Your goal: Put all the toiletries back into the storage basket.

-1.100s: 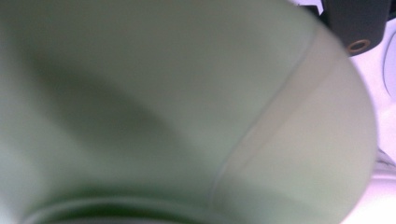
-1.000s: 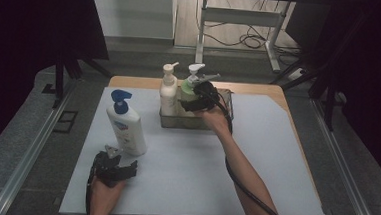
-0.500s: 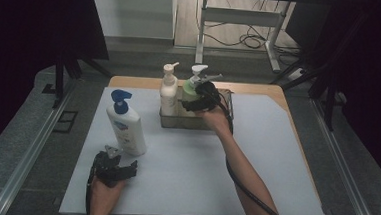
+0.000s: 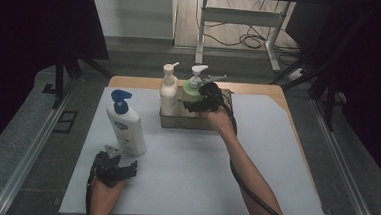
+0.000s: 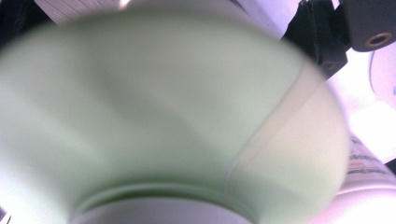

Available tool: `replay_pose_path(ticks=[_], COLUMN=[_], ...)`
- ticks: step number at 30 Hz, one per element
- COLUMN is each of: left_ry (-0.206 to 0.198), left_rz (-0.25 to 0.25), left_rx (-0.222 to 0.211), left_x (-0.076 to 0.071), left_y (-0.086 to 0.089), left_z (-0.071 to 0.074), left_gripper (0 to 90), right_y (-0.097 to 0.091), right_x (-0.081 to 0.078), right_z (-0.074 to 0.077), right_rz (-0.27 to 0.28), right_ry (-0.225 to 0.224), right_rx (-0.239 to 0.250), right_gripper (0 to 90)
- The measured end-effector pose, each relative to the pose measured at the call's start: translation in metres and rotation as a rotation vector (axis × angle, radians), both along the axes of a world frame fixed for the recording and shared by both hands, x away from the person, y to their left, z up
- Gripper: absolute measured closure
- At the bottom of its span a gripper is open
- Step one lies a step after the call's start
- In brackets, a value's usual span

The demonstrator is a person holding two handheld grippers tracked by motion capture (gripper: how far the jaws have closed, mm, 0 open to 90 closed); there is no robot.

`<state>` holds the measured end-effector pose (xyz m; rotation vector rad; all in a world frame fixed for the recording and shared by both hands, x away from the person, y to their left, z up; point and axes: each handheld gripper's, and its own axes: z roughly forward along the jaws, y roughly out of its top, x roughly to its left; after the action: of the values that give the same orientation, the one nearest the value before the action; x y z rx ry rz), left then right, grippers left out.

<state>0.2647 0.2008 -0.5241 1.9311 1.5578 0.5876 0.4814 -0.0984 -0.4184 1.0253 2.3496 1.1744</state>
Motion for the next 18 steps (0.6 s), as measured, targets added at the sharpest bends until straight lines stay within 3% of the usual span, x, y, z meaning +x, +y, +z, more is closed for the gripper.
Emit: replay_pose_path(ticks=[15, 18], left_ry=[-0.001, -0.001], left_rz=[0.001, 0.0], left_rx=[-0.002, -0.002], left_x=[0.0, 0.0], left_y=[0.0, 0.0], left_z=[0.0, 0.0], left_gripper=[13.7, 13.7], right_y=[-0.022, -0.027], right_x=[-0.018, -0.021], right_z=[0.003, 0.002], right_rz=[0.051, 0.058], right_ry=[-0.004, -0.007], right_rx=[0.002, -0.018], right_gripper=[14.2, 22.1])
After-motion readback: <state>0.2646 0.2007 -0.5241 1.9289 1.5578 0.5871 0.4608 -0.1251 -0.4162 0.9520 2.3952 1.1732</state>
